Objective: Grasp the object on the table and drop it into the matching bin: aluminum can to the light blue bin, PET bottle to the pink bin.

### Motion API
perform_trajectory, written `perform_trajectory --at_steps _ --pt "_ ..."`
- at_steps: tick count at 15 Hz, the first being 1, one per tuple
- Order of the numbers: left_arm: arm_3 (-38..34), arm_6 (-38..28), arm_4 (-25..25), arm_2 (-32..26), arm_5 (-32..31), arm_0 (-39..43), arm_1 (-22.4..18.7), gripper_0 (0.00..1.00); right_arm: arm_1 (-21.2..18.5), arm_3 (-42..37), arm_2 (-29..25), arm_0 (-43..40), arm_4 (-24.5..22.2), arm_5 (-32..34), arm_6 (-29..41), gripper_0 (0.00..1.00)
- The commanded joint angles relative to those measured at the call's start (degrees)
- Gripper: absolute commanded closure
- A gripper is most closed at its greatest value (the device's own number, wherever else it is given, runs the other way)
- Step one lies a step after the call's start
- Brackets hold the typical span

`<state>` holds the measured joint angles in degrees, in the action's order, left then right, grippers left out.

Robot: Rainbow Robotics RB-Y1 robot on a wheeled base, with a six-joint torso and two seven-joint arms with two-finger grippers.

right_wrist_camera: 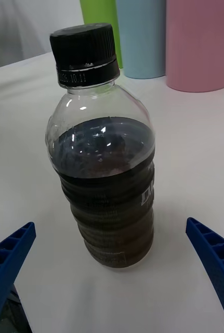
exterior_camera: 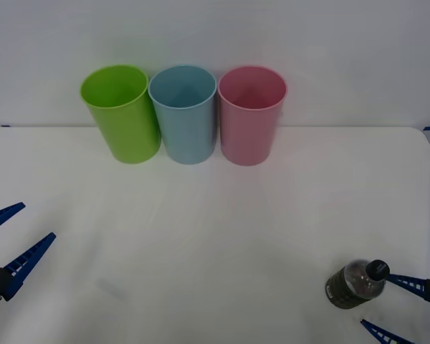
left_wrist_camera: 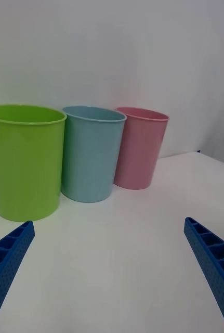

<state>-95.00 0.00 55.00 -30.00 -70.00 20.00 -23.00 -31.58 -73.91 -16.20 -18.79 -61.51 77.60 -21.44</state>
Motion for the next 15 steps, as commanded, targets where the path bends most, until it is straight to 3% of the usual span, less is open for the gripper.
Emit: perform_trajectory --at_steps 1,15 --pt "0.00 0.00 0.00 0.00 0.00 0.00 0.00 0.00 0.81 0.00 1.00 0.24 -0.10 -0.87 -0.62 0.00" --pt "0.00 0.00 0.00 0.00 0.00 0.00 0.00 0.00 6.18 0.00 3.81 1.82 -0.45 -4.74 -3.08 0.00"
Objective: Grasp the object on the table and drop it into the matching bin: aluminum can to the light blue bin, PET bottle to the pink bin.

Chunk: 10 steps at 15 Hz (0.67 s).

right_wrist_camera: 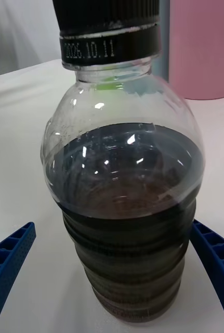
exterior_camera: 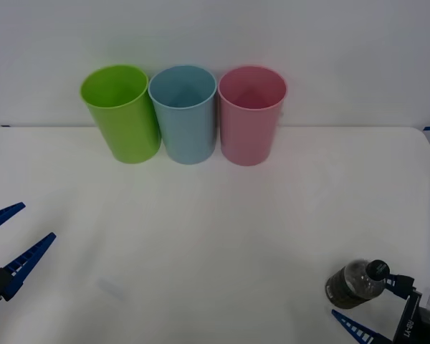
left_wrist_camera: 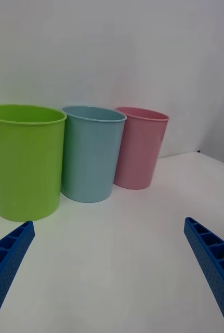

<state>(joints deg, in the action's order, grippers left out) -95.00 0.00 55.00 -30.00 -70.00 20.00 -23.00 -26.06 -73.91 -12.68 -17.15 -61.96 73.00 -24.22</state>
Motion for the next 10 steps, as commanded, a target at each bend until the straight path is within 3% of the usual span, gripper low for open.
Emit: perform_trajectory --at_steps 1,10 --pt "0.00 0.00 0.00 0.00 0.00 0.00 0.00 0.00 1.01 0.00 0.29 0.27 0.00 -0.14 -0.48 0.00" --pt "0.00 0.00 0.00 0.00 0.00 0.00 0.00 0.00 3.74 0.00 0.55 1.24 0.00 -1.54 -1.71 0.00"
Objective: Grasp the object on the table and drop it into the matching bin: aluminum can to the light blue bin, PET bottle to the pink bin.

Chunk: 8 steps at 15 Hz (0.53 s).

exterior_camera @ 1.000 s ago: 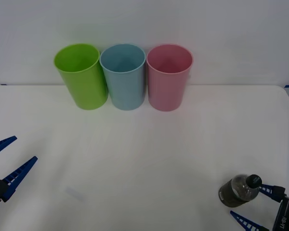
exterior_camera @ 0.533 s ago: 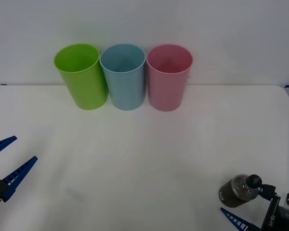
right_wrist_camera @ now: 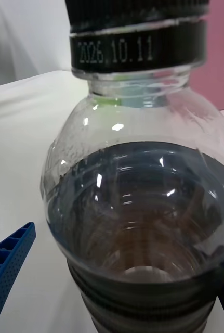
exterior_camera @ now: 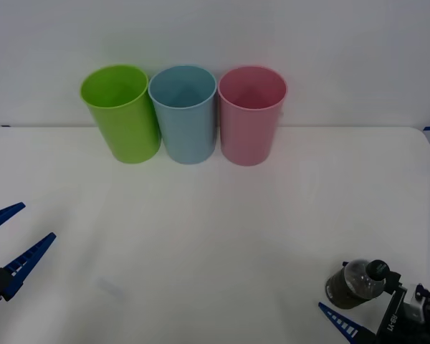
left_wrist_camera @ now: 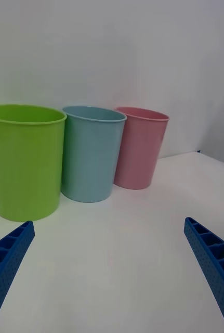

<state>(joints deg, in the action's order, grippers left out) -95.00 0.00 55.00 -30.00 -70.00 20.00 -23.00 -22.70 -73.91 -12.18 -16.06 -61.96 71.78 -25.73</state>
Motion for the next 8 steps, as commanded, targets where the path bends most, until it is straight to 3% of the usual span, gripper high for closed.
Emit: perform_trajectory --at_steps 1,8 --pt "0.00 0.00 0.00 0.00 0.00 0.00 0.00 0.00 0.46 0.00 0.14 0.16 0.09 -0.33 -0.19 0.00" --pt "0.00 0.00 0.00 0.00 0.00 0.00 0.00 0.00 0.55 0.00 0.14 0.07 0.26 -0.33 -0.46 0.00"
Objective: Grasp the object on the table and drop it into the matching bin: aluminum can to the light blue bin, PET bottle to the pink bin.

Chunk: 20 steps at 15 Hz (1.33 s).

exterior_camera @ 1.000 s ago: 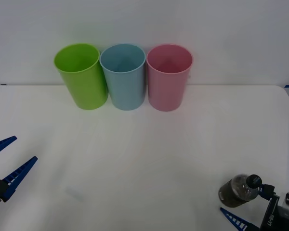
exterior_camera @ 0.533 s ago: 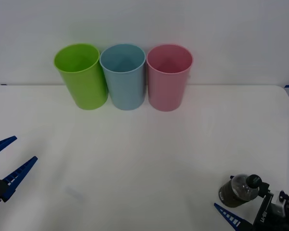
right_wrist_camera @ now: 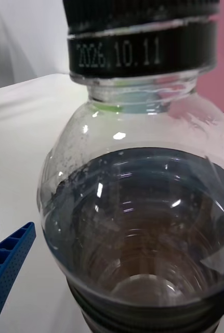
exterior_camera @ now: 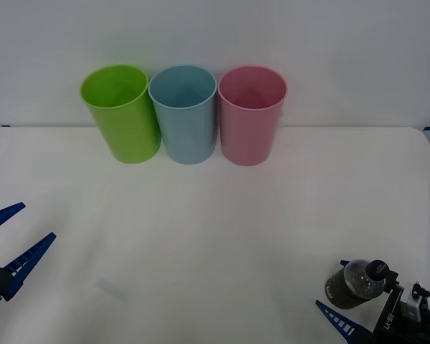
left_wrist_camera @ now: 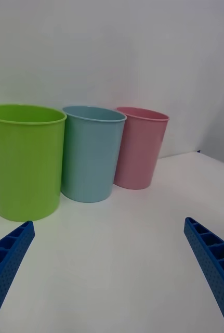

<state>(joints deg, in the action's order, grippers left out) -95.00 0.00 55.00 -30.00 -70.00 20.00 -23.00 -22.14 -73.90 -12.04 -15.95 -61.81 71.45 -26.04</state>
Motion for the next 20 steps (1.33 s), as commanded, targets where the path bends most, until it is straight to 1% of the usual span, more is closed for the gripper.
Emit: perform_trajectory --at_steps 1,7,8,9,10,11,12,20 --pt "0.00 0.00 0.00 0.00 0.00 0.00 0.00 0.00 0.00 -0.02 0.00 -0.05 0.11 0.01 -0.15 0.00" --pt "0.00 0.00 0.00 0.00 0.00 0.00 0.00 0.00 0.00 -0.02 -0.09 -0.13 0.28 0.01 -0.24 0.00" --pt "0.00 0.00 0.00 0.00 0.00 0.00 0.00 0.00 0.00 0.07 -0.26 -0.13 0.37 0.09 -0.24 0.11" --pt "0.00 0.00 0.00 0.00 0.00 0.00 0.00 0.00 0.00 -0.02 -0.35 -0.22 0.46 0.01 -0.24 0.48" --pt "0.00 0.00 0.00 0.00 0.00 0.00 0.00 0.00 0.00 -0.02 -0.44 -0.22 0.55 0.09 -0.41 0.80" --pt "0.00 0.00 0.00 0.00 0.00 0.00 0.00 0.00 0.00 -0.02 -0.44 -0.22 0.55 0.09 -0.68 0.96" --pt "0.00 0.00 0.00 0.00 0.00 0.00 0.00 0.00 -0.09 -0.02 -0.44 -0.22 0.63 0.09 -0.85 1.00" --pt "0.00 0.00 0.00 0.00 0.00 0.00 0.00 0.00 -0.09 -0.28 -0.44 0.22 1.86 0.62 -1.12 1.00"
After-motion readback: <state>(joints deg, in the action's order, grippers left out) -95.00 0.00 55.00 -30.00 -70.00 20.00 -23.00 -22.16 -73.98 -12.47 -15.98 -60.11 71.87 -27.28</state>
